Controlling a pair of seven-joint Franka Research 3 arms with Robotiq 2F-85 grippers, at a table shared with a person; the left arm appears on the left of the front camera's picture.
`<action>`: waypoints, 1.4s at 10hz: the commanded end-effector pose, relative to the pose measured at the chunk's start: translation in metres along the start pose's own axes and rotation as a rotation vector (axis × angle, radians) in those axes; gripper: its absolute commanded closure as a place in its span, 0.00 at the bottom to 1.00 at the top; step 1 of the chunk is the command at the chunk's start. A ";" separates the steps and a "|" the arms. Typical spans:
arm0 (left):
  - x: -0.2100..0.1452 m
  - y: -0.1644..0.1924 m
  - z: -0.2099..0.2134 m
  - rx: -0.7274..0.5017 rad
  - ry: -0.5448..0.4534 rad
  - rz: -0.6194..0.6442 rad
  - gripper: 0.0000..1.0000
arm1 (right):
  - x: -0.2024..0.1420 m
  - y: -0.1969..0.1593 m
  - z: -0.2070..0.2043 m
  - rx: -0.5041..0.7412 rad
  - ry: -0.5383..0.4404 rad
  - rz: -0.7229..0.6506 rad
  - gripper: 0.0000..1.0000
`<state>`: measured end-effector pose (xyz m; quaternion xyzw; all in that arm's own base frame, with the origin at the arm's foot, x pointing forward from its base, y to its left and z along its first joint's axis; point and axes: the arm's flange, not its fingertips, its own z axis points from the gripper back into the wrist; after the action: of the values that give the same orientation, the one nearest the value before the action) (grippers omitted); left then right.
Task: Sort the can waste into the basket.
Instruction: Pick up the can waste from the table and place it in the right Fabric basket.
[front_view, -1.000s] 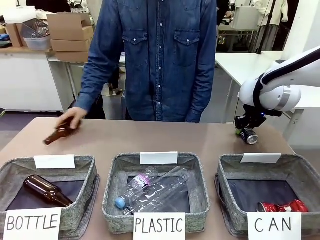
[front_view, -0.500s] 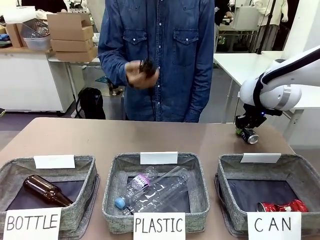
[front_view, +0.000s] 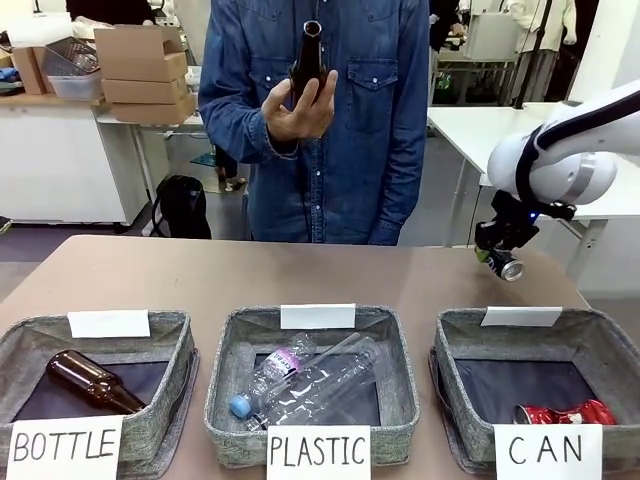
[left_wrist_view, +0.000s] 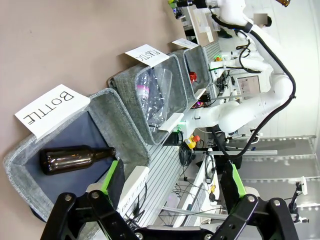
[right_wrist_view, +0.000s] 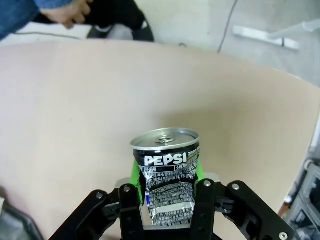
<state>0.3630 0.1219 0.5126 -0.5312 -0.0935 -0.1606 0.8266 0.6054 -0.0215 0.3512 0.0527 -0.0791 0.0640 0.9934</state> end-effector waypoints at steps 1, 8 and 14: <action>-0.002 -0.003 0.000 0.007 0.002 0.004 0.00 | -0.026 -0.002 0.032 0.011 0.029 0.019 1.00; -0.002 -0.003 0.000 0.007 0.002 0.004 0.00 | -0.223 0.059 0.161 0.329 0.105 0.838 1.00; -0.002 -0.003 0.000 0.007 0.002 0.004 0.00 | -0.256 0.066 0.166 0.445 0.156 1.138 1.00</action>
<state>0.3628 0.1218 0.5130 -0.5310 -0.0939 -0.1608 0.8267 0.3122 0.0023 0.4758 0.2120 -0.0043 0.5957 0.7747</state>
